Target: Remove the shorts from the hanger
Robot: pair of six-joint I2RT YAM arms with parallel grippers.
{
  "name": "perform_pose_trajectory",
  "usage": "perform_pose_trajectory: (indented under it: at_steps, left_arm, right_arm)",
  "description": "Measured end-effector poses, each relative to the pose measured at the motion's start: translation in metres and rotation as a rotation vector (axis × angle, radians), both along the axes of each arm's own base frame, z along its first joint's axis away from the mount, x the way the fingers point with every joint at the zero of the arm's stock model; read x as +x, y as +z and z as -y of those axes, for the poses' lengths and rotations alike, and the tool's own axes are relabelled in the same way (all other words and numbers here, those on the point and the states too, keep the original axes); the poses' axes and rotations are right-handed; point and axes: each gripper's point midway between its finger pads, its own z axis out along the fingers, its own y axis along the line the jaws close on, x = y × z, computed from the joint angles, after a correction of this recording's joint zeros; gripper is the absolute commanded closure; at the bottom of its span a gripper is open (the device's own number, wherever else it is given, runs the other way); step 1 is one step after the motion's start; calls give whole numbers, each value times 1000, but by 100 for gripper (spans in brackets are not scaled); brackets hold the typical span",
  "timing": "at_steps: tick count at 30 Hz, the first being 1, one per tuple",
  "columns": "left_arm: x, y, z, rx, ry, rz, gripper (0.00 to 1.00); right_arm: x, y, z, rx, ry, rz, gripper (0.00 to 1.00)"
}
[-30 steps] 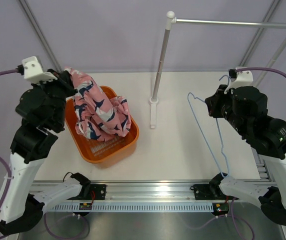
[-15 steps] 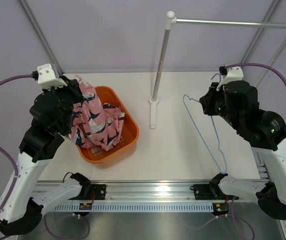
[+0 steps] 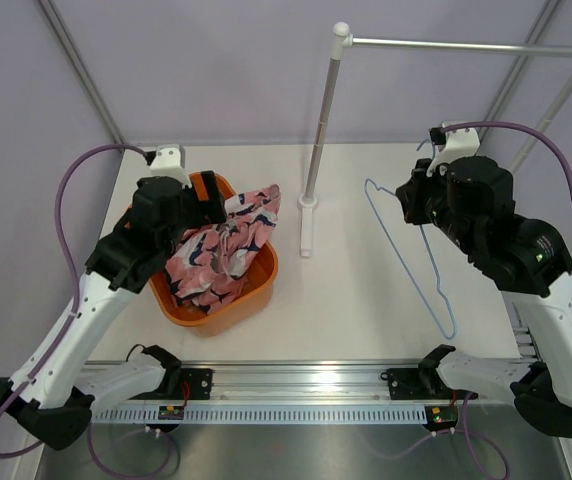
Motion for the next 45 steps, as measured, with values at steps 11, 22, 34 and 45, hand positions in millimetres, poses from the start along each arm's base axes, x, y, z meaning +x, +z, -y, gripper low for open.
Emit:
perform_pose_trajectory:
  at_steps: [11, 22, 34, 45]
  left_arm:
    - [-51, 31, -27, -72, -17, 112, 1]
    - [-91, -49, -6, -109, -211, -37, 1]
    - [-138, -61, 2, -183, -388, 11, 1]
    - [-142, -62, 5, -198, -415, 41, 1]
  right_arm:
    - [21, 1, -18, -54, 61, 37, 100]
    - [49, 20, -20, -11, 137, 118, 100]
    - [114, 42, -22, 42, 216, 234, 100]
    - [191, 32, -4, 3, 101, 243, 100]
